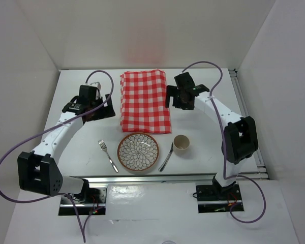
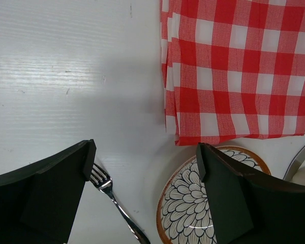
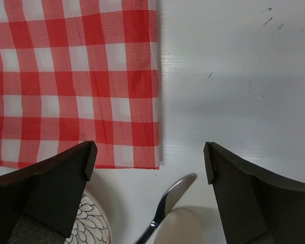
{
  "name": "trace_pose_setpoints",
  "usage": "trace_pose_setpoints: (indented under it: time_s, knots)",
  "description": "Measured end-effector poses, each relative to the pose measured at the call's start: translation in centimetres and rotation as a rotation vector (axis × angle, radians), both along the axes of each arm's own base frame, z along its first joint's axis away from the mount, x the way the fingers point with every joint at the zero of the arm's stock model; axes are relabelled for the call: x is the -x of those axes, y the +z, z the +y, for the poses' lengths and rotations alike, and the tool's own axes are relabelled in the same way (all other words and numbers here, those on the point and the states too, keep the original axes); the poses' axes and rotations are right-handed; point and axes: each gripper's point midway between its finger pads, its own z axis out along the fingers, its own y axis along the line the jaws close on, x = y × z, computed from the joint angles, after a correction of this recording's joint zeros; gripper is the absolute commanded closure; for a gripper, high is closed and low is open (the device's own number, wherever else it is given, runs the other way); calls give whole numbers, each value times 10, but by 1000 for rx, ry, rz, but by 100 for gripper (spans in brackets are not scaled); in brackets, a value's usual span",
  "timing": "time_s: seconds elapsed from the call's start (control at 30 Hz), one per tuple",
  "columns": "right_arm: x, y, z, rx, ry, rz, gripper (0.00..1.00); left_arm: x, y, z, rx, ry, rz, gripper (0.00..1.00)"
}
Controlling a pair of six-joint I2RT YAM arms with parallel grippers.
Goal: Set the dinner table for one person
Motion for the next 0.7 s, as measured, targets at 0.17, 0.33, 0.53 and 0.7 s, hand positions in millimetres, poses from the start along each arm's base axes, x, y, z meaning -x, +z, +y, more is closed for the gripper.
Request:
trace_pose_setpoints:
  time_s: [0.17, 0.33, 0.53, 0.7]
  knots:
    - [3, 5, 15, 8, 62, -19, 0, 1, 2, 5, 12, 30, 13, 0]
    - [10, 26, 64, 15, 228, -89, 2, -5, 23, 11, 25, 55, -16, 0]
    - [25, 34, 166, 40, 523, -188, 8, -3, 41, 40, 35, 181, -11, 0]
    - [57, -4, 233, 123, 736, -202, 23, 12, 32, 70, 53, 315, 40, 0]
